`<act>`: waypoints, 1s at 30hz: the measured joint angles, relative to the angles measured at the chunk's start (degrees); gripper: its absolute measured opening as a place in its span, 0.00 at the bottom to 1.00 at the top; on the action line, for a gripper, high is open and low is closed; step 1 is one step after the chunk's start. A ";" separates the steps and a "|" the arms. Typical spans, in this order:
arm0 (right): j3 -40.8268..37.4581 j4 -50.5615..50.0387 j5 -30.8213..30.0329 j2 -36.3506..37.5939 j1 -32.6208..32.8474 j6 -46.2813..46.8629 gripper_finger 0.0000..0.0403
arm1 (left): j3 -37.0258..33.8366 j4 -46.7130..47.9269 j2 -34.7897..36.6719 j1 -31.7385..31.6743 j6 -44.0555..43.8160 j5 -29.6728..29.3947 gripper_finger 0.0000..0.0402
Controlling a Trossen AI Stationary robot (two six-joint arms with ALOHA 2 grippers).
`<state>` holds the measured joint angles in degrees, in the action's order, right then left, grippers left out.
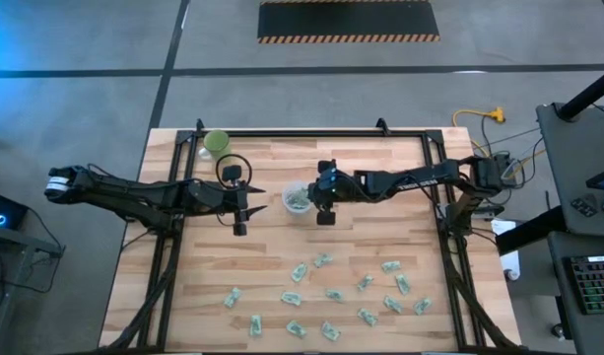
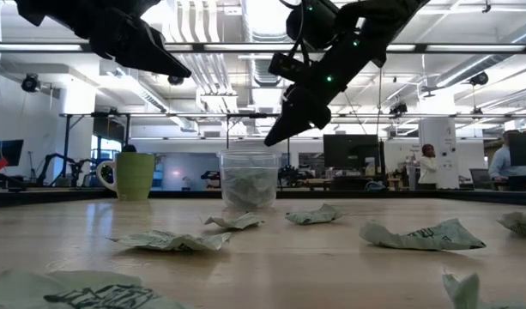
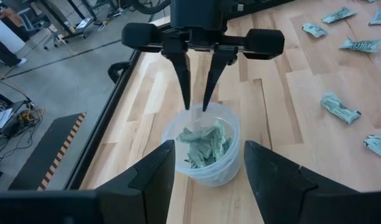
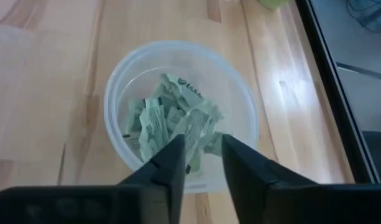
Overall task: Pick and place Stevia / Truvia into bins
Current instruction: Put the green stevia packet into the transparent container
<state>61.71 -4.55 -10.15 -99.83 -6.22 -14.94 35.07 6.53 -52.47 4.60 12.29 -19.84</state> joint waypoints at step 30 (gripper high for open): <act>-8.11 -12.38 8.98 14.69 7.39 -2.62 0.31 | 2.20 2.21 -22.79 33.27 -61.99 11.63 0.44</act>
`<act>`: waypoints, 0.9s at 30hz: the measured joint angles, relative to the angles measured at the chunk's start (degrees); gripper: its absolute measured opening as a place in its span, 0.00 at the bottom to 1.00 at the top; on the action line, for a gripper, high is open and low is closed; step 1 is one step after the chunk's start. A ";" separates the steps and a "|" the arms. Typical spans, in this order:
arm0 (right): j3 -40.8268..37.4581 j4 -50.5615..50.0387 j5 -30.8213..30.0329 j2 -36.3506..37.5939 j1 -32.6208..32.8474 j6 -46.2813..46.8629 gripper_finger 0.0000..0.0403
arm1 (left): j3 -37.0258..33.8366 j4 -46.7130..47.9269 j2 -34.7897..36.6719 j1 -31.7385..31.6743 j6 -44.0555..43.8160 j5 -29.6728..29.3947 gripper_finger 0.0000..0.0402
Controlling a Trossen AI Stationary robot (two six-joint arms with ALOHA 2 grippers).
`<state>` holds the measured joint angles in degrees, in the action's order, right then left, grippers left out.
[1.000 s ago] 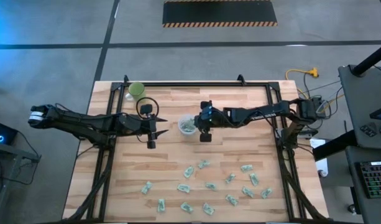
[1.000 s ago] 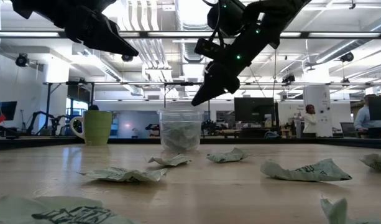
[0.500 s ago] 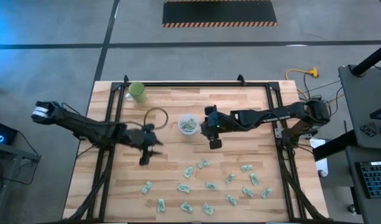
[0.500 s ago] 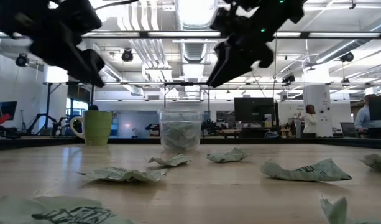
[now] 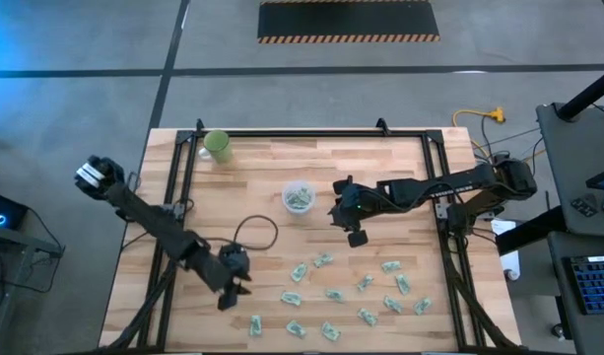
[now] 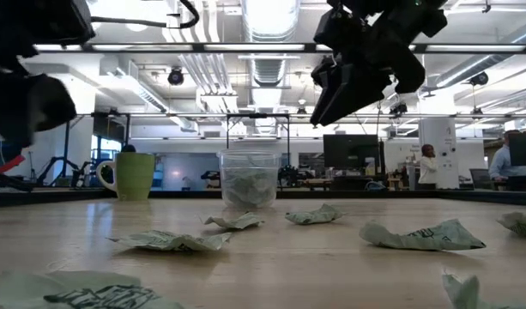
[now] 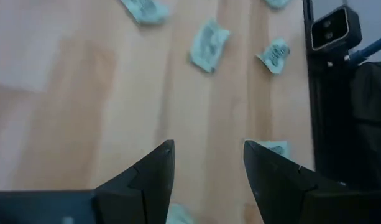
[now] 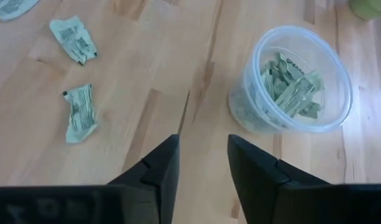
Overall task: Pick and place Stevia / Truvia into bins
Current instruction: Put the green stevia packet into the transparent container
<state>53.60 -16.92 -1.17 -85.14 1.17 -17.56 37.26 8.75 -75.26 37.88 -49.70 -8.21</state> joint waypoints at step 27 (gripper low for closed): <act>-0.13 1.00 4.22 -0.09 0.72 1.09 0.23 | 16.56 27.73 -17.78 3.55 -14.46 7.92 0.44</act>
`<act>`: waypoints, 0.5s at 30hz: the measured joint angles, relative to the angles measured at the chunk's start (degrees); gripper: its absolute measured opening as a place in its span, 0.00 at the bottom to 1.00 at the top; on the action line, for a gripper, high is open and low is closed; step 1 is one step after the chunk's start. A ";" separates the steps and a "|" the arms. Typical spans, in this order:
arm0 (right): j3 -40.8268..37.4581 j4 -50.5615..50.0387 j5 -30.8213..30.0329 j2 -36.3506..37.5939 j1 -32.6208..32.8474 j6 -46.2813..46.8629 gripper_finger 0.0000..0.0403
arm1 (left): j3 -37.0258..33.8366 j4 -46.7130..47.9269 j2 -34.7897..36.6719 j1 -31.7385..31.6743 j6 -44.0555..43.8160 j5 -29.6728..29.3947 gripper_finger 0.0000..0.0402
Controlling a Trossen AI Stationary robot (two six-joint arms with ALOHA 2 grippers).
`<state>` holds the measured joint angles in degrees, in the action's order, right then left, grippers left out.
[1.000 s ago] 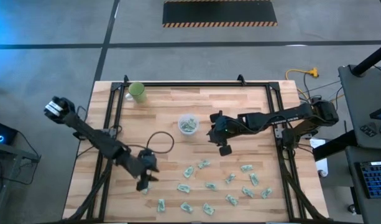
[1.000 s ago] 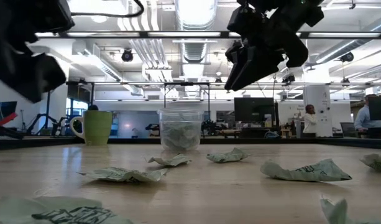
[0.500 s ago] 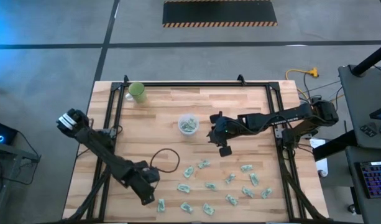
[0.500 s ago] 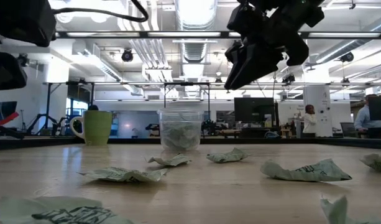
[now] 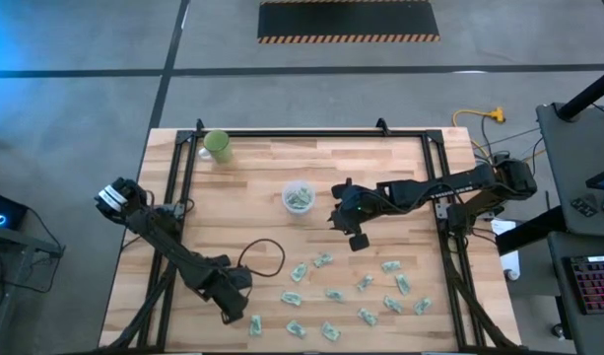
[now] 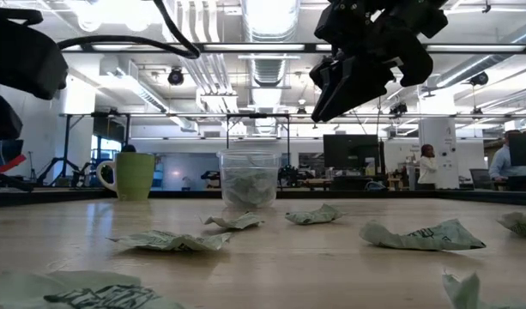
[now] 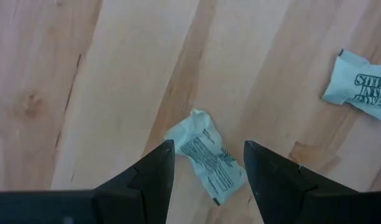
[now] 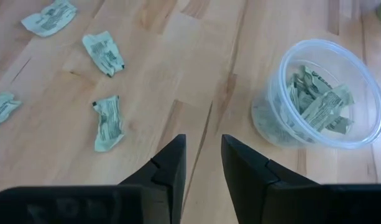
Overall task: Pick and place Stevia / Truvia into bins
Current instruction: Put the green stevia packet into the transparent container
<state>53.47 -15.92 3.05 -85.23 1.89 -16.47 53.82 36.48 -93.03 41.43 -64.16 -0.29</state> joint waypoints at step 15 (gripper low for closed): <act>-0.02 0.09 0.00 0.00 -0.02 -0.02 0.21 | -3.54 -3.07 0.17 -0.13 0.25 -1.55 0.44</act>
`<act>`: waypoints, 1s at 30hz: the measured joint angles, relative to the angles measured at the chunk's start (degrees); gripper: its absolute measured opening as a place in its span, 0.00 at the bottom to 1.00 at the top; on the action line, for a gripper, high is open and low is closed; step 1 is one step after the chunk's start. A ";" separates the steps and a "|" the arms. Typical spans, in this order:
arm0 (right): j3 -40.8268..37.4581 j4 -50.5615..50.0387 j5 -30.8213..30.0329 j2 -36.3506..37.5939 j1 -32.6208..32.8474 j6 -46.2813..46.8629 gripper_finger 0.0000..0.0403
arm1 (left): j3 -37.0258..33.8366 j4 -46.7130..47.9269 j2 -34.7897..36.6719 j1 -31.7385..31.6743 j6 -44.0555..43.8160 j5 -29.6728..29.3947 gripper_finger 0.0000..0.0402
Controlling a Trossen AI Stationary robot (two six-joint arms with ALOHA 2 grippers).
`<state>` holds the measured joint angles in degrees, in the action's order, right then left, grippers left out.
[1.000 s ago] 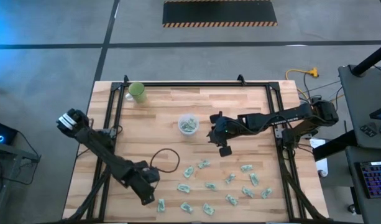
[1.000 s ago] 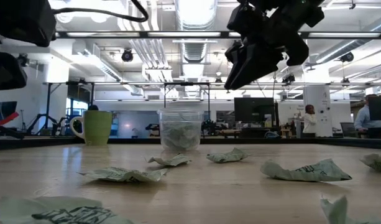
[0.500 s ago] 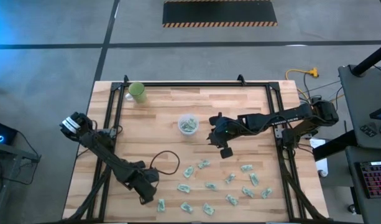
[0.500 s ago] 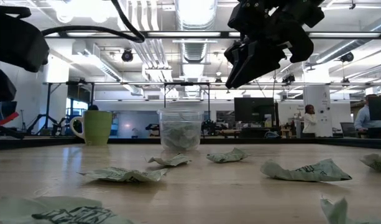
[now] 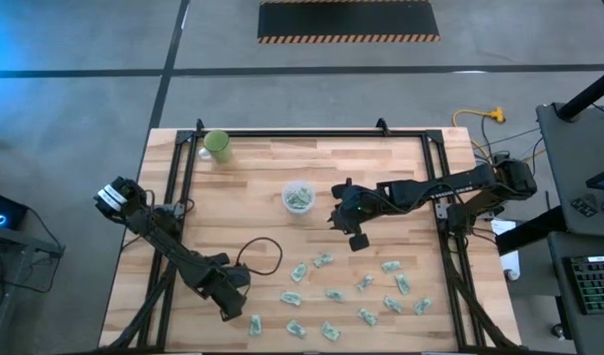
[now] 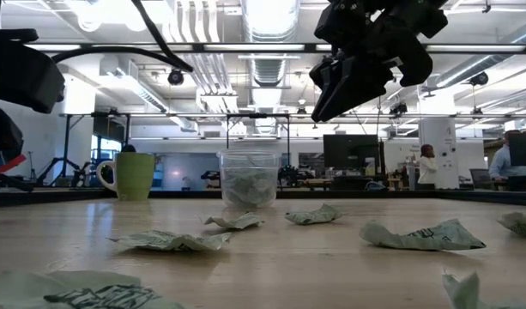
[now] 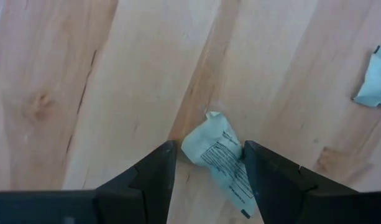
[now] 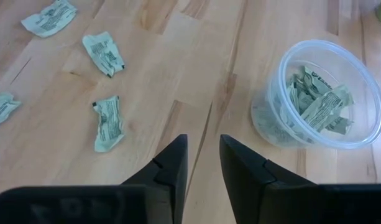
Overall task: Pick and place Stevia / Truvia into bins
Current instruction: Put the green stevia packet into the transparent container
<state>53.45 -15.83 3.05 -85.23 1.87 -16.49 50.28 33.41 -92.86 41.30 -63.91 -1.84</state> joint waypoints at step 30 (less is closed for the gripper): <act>0.00 -0.25 -0.02 -0.02 0.00 -0.20 0.18 | 0.55 -0.24 3.56 -6.50 30.53 -36.82 0.03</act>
<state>53.45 -16.08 3.03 -85.25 1.87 -16.69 50.83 33.17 -89.30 34.79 -33.38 -38.66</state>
